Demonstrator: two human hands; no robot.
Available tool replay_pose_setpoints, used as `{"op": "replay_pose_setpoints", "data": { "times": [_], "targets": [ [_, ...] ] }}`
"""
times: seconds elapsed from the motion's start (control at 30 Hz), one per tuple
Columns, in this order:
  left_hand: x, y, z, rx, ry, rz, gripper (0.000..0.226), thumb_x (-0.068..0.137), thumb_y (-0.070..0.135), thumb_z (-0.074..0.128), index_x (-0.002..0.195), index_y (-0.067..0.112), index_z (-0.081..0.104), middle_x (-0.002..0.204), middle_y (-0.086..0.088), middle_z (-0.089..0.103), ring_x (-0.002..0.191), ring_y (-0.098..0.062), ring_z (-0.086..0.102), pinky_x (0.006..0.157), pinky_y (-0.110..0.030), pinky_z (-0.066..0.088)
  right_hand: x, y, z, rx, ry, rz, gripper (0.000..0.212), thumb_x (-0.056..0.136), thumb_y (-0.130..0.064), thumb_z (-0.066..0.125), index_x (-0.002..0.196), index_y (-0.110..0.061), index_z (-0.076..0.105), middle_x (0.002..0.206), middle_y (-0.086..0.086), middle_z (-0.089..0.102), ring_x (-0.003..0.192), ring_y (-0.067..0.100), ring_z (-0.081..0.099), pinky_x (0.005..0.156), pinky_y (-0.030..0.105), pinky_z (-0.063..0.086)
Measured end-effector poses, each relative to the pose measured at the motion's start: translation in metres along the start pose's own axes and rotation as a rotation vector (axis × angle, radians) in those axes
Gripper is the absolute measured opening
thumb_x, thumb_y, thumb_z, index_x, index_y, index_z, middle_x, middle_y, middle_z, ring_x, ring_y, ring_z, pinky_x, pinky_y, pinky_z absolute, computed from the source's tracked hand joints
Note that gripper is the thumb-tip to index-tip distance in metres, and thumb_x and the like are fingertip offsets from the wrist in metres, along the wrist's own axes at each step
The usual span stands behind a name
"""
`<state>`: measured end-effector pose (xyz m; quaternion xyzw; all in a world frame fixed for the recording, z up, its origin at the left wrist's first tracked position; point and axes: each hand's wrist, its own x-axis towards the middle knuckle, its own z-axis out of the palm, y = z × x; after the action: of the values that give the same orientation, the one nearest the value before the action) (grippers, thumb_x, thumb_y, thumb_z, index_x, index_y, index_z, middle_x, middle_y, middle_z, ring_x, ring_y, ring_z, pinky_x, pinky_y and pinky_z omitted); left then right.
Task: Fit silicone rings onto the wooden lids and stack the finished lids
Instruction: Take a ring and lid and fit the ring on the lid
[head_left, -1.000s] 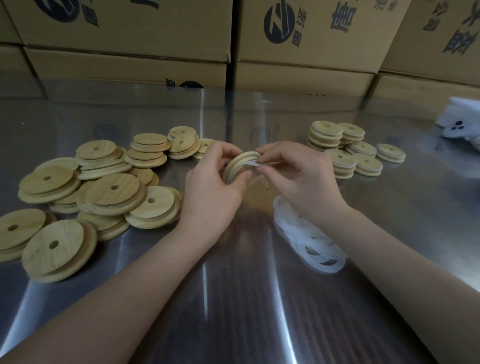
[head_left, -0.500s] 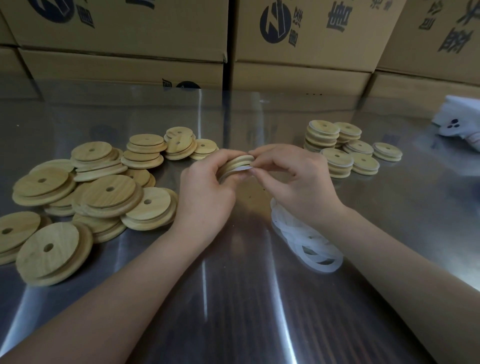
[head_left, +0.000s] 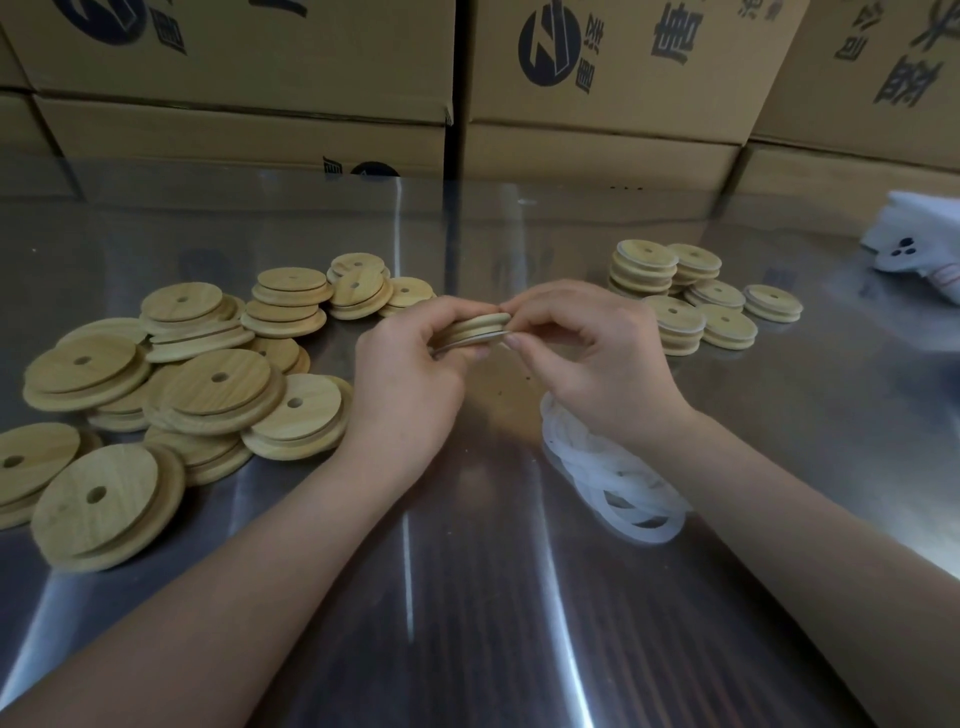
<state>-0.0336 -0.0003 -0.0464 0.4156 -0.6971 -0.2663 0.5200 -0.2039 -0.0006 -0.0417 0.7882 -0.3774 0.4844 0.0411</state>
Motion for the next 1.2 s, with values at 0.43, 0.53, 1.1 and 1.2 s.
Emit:
{"op": "replay_pose_setpoints", "data": {
  "times": [0.43, 0.53, 1.1, 1.2],
  "targets": [
    [-0.0034, -0.0037, 0.0033, 0.051, 0.007, 0.015, 0.032, 0.082, 0.003, 0.072, 0.103, 0.026, 0.075, 0.092, 0.017, 0.071, 0.091, 0.003, 0.063, 0.081, -0.01, 0.047, 0.0016, 0.0033, -0.0037, 0.012, -0.077, 0.025, 0.005, 0.077, 0.005, 0.077, 0.078, 0.002, 0.073, 0.086, 0.013, 0.072, 0.084, 0.021, 0.069, 0.078, 0.027, 0.055],
    [-0.0039, -0.003, 0.0034, 0.062, 0.004, 0.024, 0.03, 0.082, 0.005, 0.073, 0.103, 0.026, 0.075, 0.09, 0.02, 0.069, 0.092, 0.003, 0.063, 0.081, -0.011, 0.047, 0.002, 0.0039, -0.0044, 0.014, -0.096, 0.036, 0.005, 0.077, 0.004, 0.077, 0.078, 0.001, 0.074, 0.086, 0.012, 0.072, 0.084, 0.02, 0.069, 0.078, 0.028, 0.055],
    [-0.0015, -0.0025, 0.006, -0.344, 0.001, -0.235, 0.029, 0.088, 0.004, 0.068, 0.088, 0.033, 0.072, 0.086, 0.01, 0.073, 0.091, -0.01, 0.068, 0.084, -0.045, 0.059, -0.0016, 0.0014, 0.0036, -0.025, -0.032, 0.055, 0.01, 0.083, -0.005, 0.073, 0.093, -0.001, 0.071, 0.095, 0.009, 0.071, 0.088, 0.02, 0.068, 0.075, 0.036, 0.058],
    [-0.0002, -0.0029, 0.0046, -0.478, -0.012, -0.326, 0.027, 0.09, 0.005, 0.066, 0.088, 0.031, 0.071, 0.089, 0.007, 0.073, 0.091, -0.009, 0.069, 0.077, -0.036, 0.062, -0.0025, 0.0009, 0.0055, 0.0, -0.025, 0.09, 0.012, 0.084, -0.004, 0.072, 0.094, -0.001, 0.068, 0.093, 0.008, 0.071, 0.086, 0.018, 0.068, 0.076, 0.037, 0.058]
  ]
}}
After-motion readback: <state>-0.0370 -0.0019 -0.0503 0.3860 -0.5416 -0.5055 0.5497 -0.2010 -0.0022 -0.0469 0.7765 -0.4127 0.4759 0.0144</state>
